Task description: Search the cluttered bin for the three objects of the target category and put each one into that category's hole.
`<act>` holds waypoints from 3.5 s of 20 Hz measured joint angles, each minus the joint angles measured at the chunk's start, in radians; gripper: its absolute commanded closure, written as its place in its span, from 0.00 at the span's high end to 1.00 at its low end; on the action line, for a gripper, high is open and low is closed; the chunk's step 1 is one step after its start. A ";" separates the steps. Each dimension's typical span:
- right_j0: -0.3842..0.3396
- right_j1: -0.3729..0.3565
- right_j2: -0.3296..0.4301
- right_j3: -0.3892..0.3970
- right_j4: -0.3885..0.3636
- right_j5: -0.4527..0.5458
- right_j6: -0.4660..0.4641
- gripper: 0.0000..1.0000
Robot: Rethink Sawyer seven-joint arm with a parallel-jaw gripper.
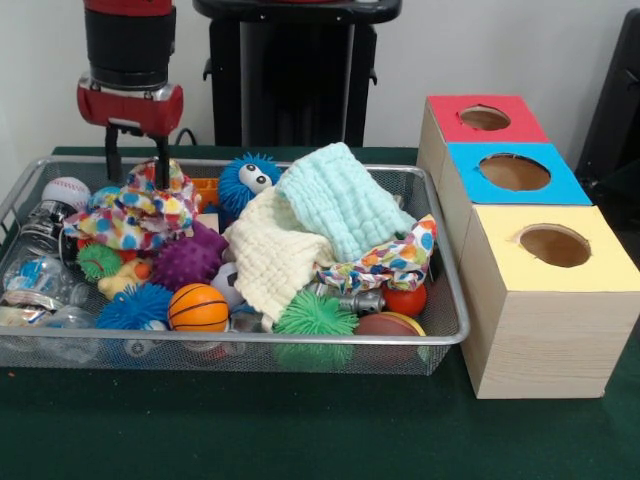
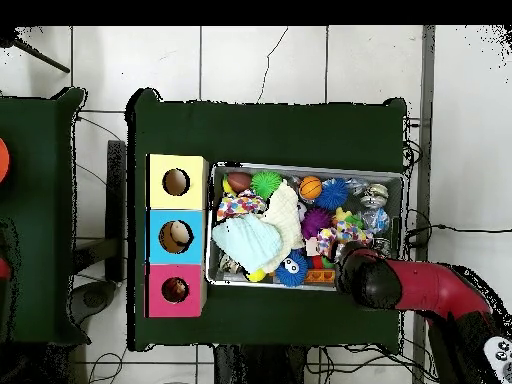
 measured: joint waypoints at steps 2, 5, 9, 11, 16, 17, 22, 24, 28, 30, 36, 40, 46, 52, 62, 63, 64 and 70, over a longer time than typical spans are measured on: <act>-0.032 0.016 0.018 0.008 0.012 0.015 0.000 1.00; -0.090 0.052 0.045 0.022 0.015 0.018 0.000 1.00; -0.120 0.072 0.051 0.040 -0.019 -0.020 0.000 1.00; -0.112 0.057 0.050 0.052 -0.046 -0.051 0.000 1.00; -0.083 0.016 0.053 0.078 -0.082 -0.112 0.000 1.00; -0.083 0.011 0.056 0.082 -0.082 -0.115 0.000 1.00; -0.087 -0.012 0.081 0.108 -0.076 -0.116 0.000 1.00; -0.085 -0.023 0.085 0.118 -0.070 -0.114 0.000 1.00; -0.069 -0.055 0.085 0.128 -0.048 -0.081 0.000 1.00; -0.057 -0.069 0.085 0.128 -0.033 -0.051 0.000 1.00; -0.020 -0.085 0.085 0.128 -0.003 -0.004 0.000 1.00; 0.004 -0.075 0.085 0.128 -0.001 -0.012 0.000 1.00; 0.050 -0.069 0.085 0.128 0.001 -0.033 0.000 1.00; 0.114 -0.066 0.085 0.123 0.019 -0.036 0.000 1.00; 0.160 -0.048 0.085 0.102 0.022 -0.036 0.000 1.00; 0.164 -0.046 0.085 0.100 0.022 -0.036 0.000 1.00; 0.169 -0.041 0.084 0.097 0.022 -0.038 0.000 1.00; 0.189 -0.003 0.075 0.063 0.021 -0.060 0.000 1.00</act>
